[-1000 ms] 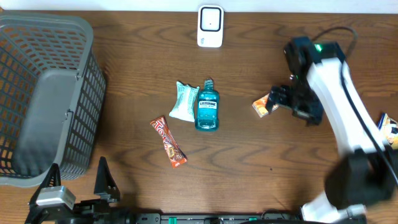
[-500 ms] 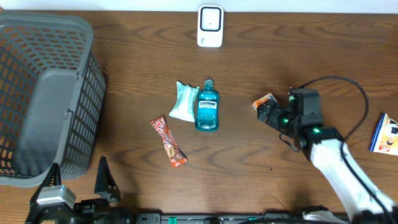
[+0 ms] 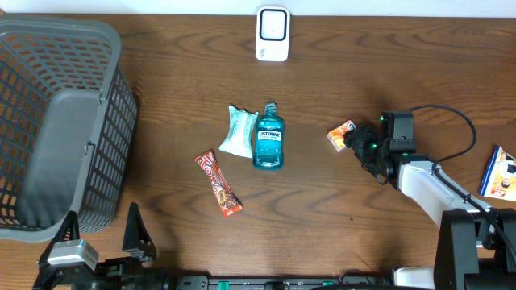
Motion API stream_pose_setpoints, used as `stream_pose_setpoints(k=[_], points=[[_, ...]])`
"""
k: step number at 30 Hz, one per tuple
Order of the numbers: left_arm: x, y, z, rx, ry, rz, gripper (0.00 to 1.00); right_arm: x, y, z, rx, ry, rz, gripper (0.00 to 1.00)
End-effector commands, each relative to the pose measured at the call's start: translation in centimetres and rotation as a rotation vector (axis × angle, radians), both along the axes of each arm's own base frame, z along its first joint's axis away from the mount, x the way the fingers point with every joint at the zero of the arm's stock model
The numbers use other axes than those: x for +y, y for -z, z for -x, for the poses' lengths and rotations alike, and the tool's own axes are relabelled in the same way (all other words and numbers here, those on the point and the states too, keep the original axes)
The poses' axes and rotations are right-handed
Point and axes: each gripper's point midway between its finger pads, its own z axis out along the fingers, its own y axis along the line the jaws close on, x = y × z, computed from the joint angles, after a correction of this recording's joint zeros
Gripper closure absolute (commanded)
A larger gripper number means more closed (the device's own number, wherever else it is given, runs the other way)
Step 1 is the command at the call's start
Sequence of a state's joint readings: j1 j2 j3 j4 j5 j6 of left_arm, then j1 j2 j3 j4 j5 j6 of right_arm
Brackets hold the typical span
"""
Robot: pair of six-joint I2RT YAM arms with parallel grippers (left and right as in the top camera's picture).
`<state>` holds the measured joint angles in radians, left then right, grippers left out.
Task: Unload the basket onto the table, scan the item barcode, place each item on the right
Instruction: 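Lower the right gripper onto the orange tissue pack and grasp it, then lift the orange tissue pack and turn it with the right gripper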
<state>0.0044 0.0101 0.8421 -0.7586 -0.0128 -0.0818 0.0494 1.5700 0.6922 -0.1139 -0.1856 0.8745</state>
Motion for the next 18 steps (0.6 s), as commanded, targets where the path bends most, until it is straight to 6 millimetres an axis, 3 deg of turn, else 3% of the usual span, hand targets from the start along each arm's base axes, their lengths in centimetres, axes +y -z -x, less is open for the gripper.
stream_pose_setpoints(k=[1, 11, 13, 18], points=[[-0.1, -0.2, 0.1, -0.011, 0.005, -0.002, 0.02, -0.4, 0.2, -0.5, 0.003, 0.028, -0.001, 0.35], [-0.1, -0.2, 0.1, -0.011, 0.005, -0.002, 0.02, 0.7, 4.8, -0.2, 0.105, 0.047, -0.079, 0.39], [-0.1, -0.2, 0.1, -0.011, 0.004, -0.002, 0.02, 0.9, 5.5, 0.1, 0.127, 0.044, -0.086, 0.43], [-0.1, -0.2, 0.1, -0.011, 0.004, -0.002, 0.02, 0.9, 8.0, 2.5, 0.240, 0.001, -0.062, 0.91]])
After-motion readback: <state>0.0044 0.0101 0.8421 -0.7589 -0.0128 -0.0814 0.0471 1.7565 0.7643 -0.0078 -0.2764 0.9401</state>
